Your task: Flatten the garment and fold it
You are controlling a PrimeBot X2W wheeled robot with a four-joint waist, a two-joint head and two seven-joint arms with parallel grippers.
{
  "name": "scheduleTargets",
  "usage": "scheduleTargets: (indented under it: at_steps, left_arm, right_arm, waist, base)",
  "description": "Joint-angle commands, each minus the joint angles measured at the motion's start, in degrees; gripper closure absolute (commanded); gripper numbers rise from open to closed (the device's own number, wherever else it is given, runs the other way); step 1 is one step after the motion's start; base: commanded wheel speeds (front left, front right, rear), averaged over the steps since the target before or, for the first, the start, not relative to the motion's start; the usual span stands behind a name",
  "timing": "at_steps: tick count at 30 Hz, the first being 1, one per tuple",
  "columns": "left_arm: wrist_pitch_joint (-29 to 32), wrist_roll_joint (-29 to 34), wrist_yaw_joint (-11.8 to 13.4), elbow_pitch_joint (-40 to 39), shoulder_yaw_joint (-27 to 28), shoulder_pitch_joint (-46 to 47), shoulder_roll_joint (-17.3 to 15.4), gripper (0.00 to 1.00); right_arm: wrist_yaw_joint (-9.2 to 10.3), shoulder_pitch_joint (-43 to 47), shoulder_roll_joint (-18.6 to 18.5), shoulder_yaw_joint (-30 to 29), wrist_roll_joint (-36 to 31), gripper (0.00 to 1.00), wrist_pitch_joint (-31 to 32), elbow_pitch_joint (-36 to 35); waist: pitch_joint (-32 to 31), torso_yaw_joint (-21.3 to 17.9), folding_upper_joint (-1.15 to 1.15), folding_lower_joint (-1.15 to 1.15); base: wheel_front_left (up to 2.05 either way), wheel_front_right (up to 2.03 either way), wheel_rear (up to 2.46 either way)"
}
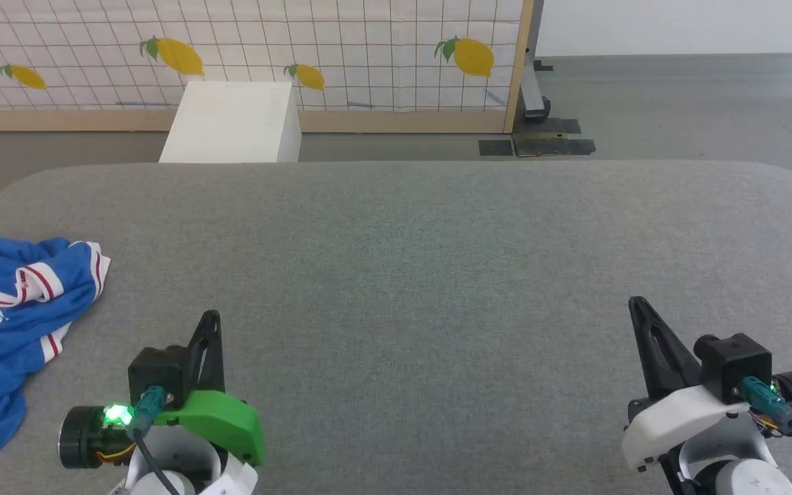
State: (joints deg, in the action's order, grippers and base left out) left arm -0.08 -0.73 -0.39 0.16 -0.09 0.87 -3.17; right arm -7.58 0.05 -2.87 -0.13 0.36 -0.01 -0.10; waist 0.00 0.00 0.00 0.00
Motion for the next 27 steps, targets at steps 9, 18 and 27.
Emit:
scheduleTargets:
  at_steps: [9,18,27]
  left_arm:
    - [0.08,0.73,0.39,-0.16,0.09,-0.87,0.29,1.0]
    - [0.08,0.73,0.39,-0.16,0.09,-0.87,0.29,1.0]
    - [0.08,0.73,0.39,-0.16,0.09,-0.87,0.29,1.0]
  right_arm:
    - [0.09,-0.05,0.0,0.13,-0.36,1.0,0.01,0.1]
    - [0.09,-0.05,0.0,0.13,-0.36,1.0,0.01,0.1]
    - [0.09,-0.05,0.0,0.13,-0.36,1.0,0.01,0.1]
  waist:
    - [0.0,0.0,0.0,0.0]
    - [0.0,0.0,0.0,0.0]
    - [0.0,0.0,0.0,0.0]
  base:
    - [0.0,0.0,0.0]
    - [0.0,0.0,0.0]
    - [0.0,0.0,0.0]
